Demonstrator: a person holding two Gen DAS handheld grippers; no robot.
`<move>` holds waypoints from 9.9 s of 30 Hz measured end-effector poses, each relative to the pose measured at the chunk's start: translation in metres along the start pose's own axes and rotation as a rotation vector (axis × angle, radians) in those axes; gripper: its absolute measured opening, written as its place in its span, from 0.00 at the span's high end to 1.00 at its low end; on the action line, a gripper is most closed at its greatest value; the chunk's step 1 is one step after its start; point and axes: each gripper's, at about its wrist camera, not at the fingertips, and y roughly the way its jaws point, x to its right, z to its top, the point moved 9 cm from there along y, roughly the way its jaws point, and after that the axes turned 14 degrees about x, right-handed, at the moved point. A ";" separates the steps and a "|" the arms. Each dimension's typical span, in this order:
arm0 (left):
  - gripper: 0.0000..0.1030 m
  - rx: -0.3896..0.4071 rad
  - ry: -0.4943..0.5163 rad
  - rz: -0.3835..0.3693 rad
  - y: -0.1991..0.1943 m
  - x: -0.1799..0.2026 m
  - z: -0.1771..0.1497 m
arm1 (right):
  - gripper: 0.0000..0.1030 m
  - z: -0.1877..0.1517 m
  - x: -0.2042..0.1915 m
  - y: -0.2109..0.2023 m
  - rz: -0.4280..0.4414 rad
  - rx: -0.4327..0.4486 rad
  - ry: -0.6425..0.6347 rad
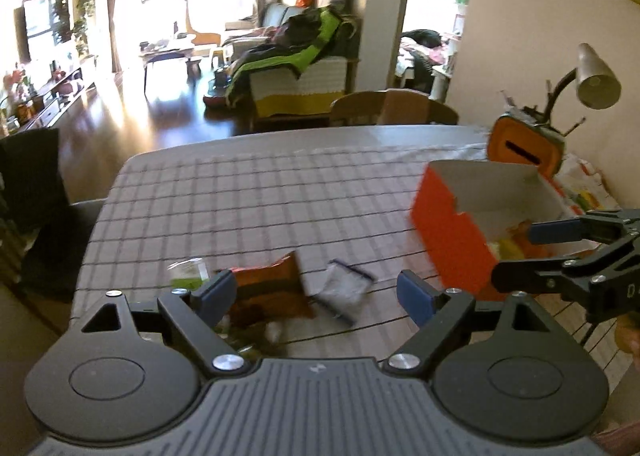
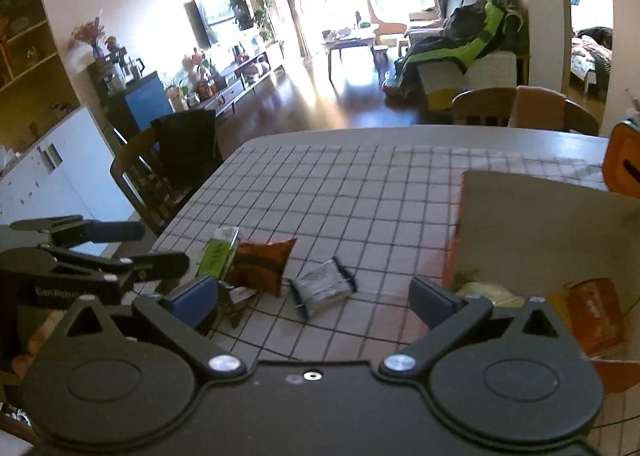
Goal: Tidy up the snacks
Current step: 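Move both tools back over the remaining snack packets, then grasp the clear spoon-shaped pack with the left tool while the right tool grasps the dark wrapped candy, then carry the spoon-shaped pack and dark candy into the orange box with both tools, then open both tools to release the spoon pack and candy in the box, then move both tools back toward the remaining snack packets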
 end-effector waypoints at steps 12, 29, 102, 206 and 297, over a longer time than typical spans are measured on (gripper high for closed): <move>0.12 -0.060 0.024 0.080 0.003 -0.088 -0.034 | 0.00 -0.029 -0.053 0.047 0.000 -0.091 -0.033; 0.12 -0.242 -0.047 0.101 0.048 -0.175 -0.097 | 0.03 -0.062 -0.073 0.135 -0.149 -0.259 0.139; 0.61 -0.250 -0.148 0.037 0.026 -0.129 -0.062 | 0.54 -0.054 -0.036 0.062 -0.259 -0.203 0.223; 0.38 -0.257 0.181 -0.135 0.176 0.236 0.032 | 0.27 -0.013 0.236 -0.035 -0.295 -0.115 0.164; 0.21 -0.419 0.218 -0.292 0.075 -0.065 -0.129 | 0.15 -0.076 0.021 0.234 -0.587 -0.347 0.190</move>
